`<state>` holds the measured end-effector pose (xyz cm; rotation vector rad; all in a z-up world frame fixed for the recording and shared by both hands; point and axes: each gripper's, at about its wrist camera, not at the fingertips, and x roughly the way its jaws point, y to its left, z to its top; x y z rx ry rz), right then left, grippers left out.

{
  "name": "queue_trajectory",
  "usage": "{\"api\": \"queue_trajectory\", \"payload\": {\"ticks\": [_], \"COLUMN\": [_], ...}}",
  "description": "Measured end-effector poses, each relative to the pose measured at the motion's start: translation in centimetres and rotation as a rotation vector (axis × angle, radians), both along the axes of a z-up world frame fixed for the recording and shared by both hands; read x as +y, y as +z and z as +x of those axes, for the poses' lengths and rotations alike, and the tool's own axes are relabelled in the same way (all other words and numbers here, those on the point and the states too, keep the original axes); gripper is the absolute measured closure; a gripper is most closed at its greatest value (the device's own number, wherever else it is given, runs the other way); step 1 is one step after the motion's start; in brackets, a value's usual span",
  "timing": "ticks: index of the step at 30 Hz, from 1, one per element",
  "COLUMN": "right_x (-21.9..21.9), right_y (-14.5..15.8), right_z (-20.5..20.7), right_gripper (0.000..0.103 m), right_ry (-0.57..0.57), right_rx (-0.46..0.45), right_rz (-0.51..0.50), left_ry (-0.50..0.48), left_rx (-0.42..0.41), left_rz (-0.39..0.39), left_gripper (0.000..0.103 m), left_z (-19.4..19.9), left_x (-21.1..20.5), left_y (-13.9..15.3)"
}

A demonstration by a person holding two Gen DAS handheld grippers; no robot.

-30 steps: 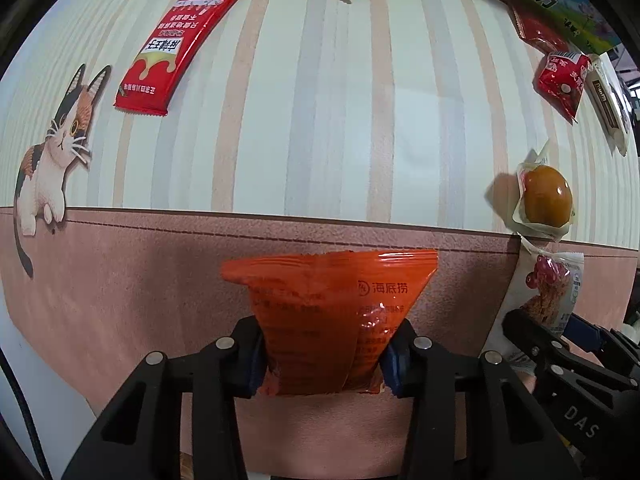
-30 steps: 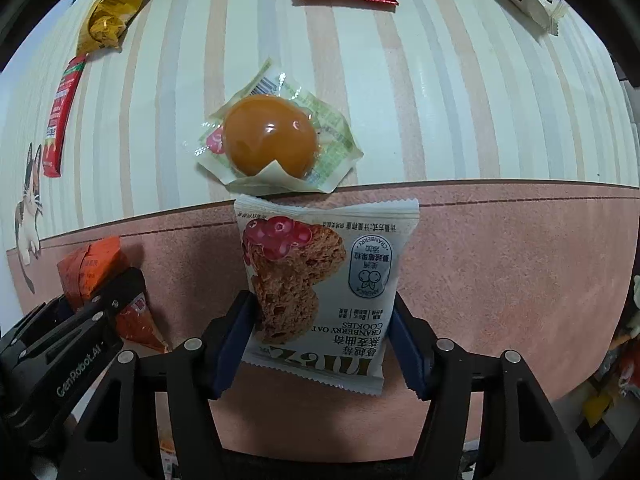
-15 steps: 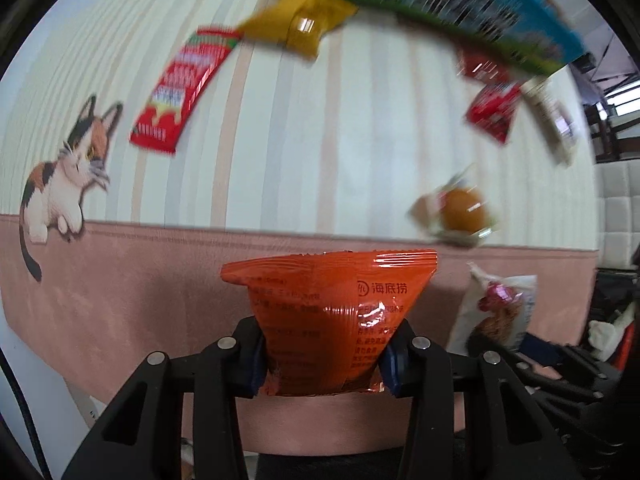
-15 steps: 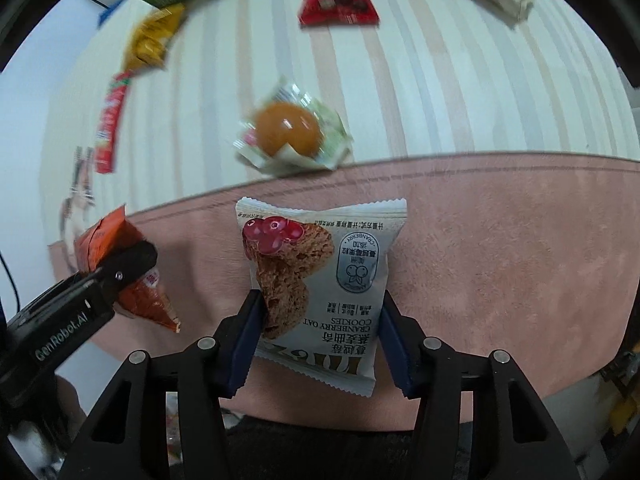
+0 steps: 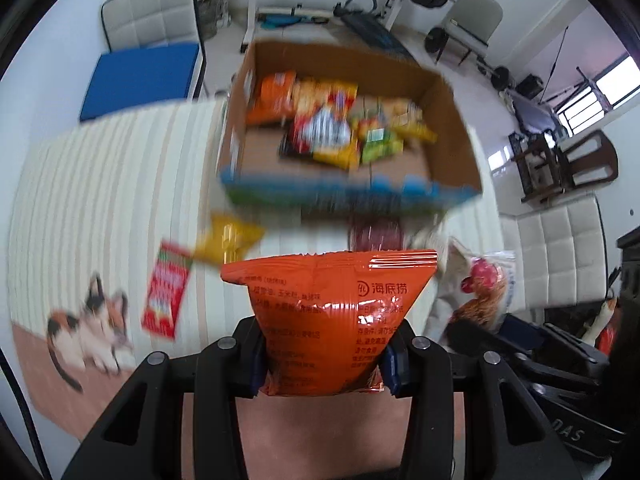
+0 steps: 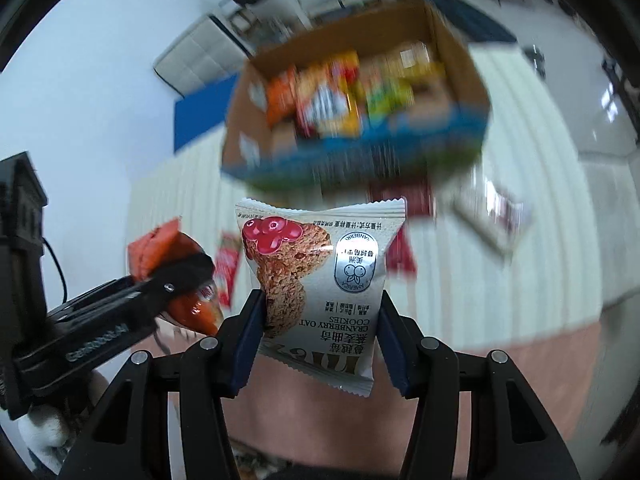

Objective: Organize snacks
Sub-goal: 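Carry both packets into the box and open both tools to release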

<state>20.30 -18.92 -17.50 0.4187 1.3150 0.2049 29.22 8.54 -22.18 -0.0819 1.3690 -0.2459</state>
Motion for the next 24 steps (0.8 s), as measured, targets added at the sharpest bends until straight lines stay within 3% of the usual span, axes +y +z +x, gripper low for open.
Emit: {"api": "queue_trajectory", "payload": {"ticks": [5,10,13,21,24], "right_x": [-1.2,-2.2,-2.3,-1.3,-1.1], "right_y": [2.5,1.0,-1.5,-9.2,-11.2], "right_z": [8.5,15.7,19.2,22.3,22.6], "right_gripper": [0.047,0.047,0.047,0.047,0.047], "right_ry": [0.015,0.016,0.031,0.068,0.083], "right_rx": [-0.059,-0.029,0.015,0.152,0.182], "right_rz": [-0.051,-0.072,-0.091,-0.123,-0.125], "left_ry": [0.0,0.017,0.013,0.009,0.015], "left_rx": [0.0,0.096,0.195,0.369,0.42], "left_rz": [0.041,0.039,0.036,0.097,0.078], "left_gripper": [0.063,0.062,0.062,0.062,0.062], "left_z": [8.5,15.1,18.4,20.6,20.4], "left_x": [-2.1,-3.3,-4.1,-4.7,-4.4], "left_y": [0.6,-2.2,-5.5,-13.3,-15.2]}}
